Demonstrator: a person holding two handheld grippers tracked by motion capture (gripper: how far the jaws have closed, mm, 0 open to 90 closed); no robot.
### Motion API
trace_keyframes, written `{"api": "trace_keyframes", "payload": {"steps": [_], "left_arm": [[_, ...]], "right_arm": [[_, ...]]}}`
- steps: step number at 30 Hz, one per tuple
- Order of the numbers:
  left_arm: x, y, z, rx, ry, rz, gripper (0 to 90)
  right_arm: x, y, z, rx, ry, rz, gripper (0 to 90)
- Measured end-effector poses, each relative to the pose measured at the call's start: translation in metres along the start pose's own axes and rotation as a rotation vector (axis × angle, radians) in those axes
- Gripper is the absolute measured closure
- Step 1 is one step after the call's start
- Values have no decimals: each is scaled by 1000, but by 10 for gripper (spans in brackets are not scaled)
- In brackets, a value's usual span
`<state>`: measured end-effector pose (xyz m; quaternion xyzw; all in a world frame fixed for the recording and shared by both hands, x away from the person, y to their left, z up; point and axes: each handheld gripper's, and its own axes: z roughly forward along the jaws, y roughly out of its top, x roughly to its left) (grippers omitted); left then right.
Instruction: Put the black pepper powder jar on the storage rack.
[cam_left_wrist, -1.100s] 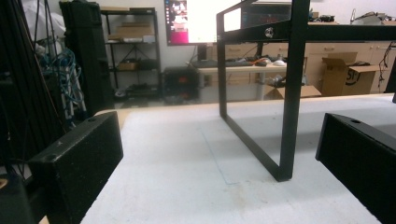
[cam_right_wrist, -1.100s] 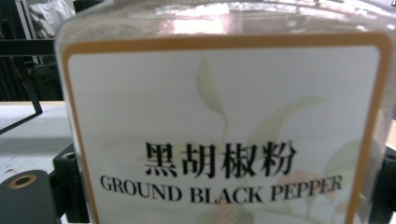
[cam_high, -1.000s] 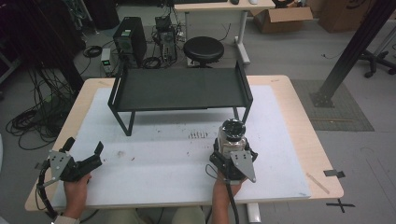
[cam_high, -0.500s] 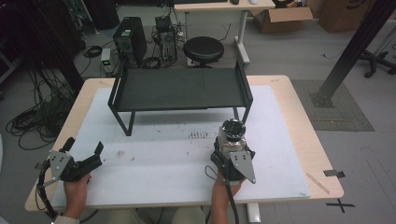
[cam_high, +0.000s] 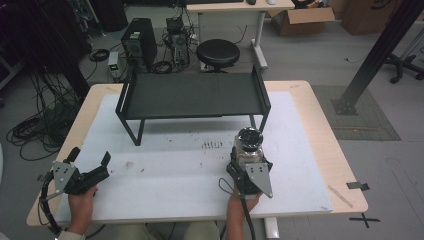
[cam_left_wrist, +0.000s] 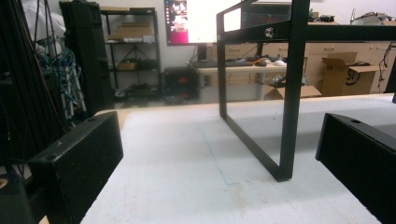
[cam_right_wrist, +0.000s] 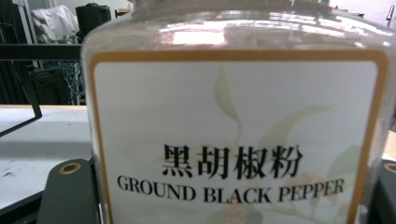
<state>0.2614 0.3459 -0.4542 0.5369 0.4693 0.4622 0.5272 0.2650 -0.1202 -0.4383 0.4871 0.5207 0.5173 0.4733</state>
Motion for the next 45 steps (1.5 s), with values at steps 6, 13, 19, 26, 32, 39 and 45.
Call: {"api": "trace_keyframes", "payload": {"steps": [6,13,19,26,32,39,45], "left_arm": [[0,0,0,0,0,0,11],[0,0,0,0,0,0,11],[0,0,0,0,0,0,11],[0,0,0,-1,0,0,11],[0,0,0,0,0,0,11],[0,0,0,0,0,0,11],[0,0,0,0,0,-1,11]], "right_arm": [[-1,1,0,5,4,1,241],[-4,2,-1,13,15,16,243],[-7,4,-2,23,24,22,244],[-7,12,-5,9,30,21,244],[-5,25,-7,-13,41,14,244],[-1,41,-9,-38,52,-6,244],[1,53,-11,-55,58,-17,244]]}}
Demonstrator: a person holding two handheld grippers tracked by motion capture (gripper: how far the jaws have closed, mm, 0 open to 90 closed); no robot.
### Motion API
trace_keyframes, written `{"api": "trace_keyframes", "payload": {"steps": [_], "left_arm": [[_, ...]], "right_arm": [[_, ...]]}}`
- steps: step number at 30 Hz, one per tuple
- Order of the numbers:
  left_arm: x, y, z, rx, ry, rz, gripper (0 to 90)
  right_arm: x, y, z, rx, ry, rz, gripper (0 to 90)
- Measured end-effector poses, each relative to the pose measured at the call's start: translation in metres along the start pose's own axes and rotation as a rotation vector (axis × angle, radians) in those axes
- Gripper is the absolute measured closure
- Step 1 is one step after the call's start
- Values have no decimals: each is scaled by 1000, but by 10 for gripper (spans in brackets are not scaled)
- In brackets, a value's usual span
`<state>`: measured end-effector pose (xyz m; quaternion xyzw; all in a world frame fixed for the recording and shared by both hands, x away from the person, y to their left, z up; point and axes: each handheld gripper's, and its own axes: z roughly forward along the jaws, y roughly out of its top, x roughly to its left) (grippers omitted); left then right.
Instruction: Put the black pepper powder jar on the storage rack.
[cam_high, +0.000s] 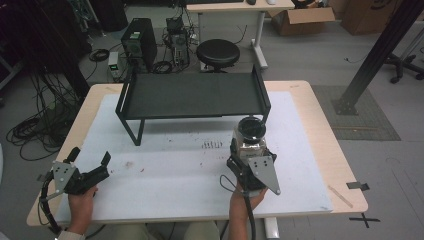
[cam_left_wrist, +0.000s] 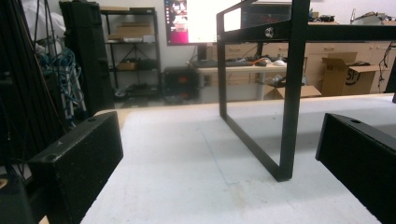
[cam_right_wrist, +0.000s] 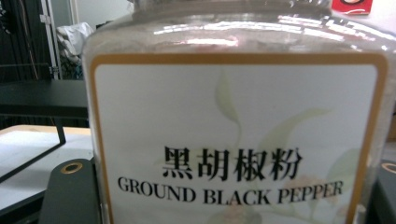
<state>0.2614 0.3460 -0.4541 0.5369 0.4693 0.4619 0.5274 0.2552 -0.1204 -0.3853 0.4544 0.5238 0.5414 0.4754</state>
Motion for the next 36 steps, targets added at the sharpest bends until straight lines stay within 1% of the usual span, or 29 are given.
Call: {"api": "trace_keyframes", "payload": {"steps": [8,21,36], "left_arm": [[0,0,0,0,0,-1,11],[0,0,0,0,0,-1,11],[0,0,0,2,-1,-1,11]], "right_arm": [[4,14,0,-21,8,-13,244],[14,41,2,-70,32,-36,244],[26,68,16,-109,57,-50,244]]}}
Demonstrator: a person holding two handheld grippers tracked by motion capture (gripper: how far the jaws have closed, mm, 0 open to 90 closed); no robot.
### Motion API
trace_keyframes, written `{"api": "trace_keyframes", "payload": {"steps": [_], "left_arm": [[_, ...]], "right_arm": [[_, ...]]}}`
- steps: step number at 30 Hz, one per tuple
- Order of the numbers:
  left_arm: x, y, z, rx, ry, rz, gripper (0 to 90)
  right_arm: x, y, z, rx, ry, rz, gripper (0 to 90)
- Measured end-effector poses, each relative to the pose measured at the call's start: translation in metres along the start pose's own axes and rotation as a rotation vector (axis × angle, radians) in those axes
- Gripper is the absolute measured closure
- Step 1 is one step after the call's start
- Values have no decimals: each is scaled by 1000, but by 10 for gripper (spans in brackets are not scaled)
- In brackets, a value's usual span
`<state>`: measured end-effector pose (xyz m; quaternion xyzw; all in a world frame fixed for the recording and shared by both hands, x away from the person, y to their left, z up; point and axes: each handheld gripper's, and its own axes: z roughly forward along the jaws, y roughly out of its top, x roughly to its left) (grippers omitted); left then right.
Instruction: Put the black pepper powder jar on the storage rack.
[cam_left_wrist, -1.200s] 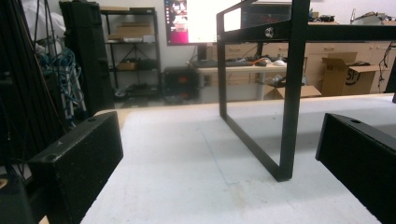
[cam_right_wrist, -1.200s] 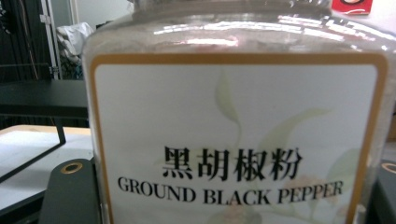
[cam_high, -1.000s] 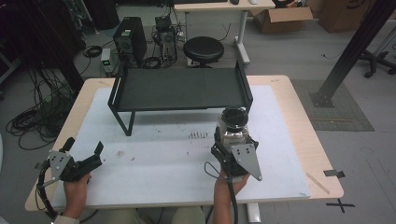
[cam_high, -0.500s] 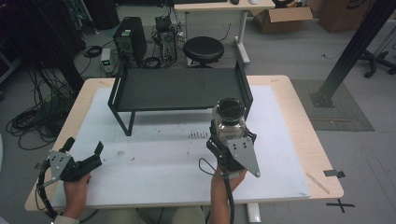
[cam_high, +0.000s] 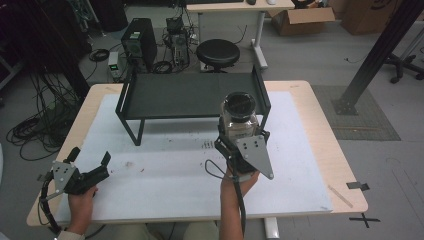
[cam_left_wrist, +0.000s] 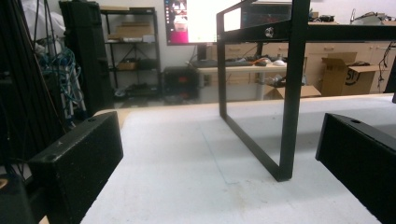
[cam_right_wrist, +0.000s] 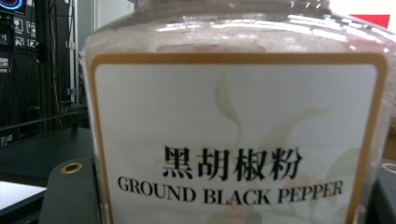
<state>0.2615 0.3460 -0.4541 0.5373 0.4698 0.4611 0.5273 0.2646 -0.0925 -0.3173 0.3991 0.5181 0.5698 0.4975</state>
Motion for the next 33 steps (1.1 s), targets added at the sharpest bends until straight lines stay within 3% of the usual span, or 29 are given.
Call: {"api": "trace_keyframes", "payload": {"steps": [33], "left_arm": [[0,0,0,2,1,-1,7]], "right_arm": [[25,26,53,-18,66,3,244]]}}
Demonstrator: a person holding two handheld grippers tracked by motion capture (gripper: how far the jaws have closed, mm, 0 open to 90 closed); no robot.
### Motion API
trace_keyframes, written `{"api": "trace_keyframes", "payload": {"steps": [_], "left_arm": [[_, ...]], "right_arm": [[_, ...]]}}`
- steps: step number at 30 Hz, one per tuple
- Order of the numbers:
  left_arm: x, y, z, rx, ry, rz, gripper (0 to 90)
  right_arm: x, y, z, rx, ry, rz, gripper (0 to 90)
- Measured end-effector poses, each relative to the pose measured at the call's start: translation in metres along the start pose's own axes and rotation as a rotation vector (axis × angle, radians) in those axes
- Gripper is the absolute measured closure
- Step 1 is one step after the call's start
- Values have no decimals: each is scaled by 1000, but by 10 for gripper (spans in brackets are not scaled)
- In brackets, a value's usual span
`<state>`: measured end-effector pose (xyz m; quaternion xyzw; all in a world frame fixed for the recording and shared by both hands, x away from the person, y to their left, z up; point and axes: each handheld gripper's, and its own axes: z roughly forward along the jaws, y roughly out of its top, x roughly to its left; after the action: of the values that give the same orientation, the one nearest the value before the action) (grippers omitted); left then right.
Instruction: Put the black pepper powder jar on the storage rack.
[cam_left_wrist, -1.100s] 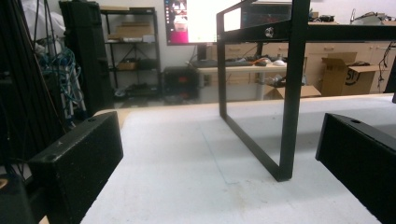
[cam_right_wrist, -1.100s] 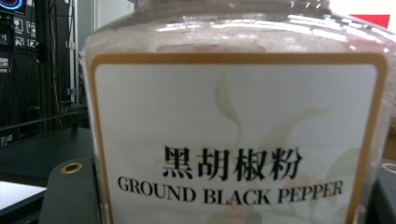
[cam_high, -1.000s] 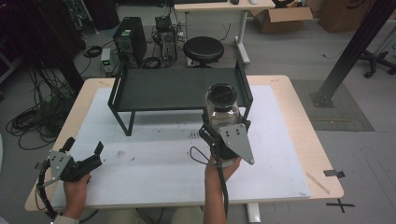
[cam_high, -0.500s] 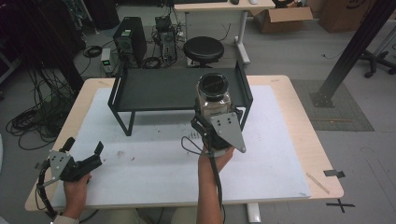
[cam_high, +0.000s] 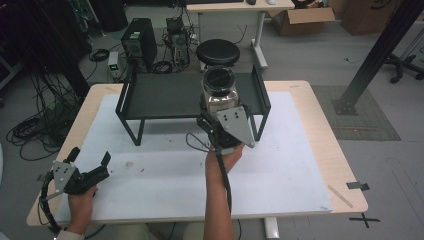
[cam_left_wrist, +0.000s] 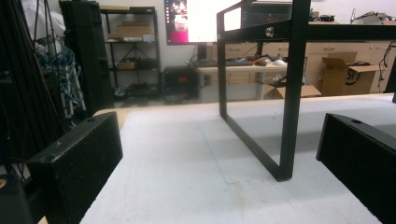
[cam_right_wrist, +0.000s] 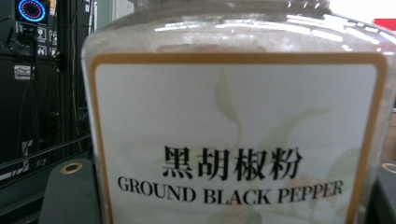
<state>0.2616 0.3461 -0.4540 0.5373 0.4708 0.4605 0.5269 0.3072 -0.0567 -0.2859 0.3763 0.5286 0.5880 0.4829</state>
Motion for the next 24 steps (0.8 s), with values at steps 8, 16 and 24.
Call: {"api": "trace_keyframes", "payload": {"steps": [8,16,24], "left_arm": [[0,0,0,2,0,3,7],[0,0,0,1,-2,0,8],[0,0,0,3,-2,1,9]], "right_arm": [[6,1,17,10,15,-1,244],[14,3,34,10,33,2,244],[19,4,52,23,44,8,244]]}}
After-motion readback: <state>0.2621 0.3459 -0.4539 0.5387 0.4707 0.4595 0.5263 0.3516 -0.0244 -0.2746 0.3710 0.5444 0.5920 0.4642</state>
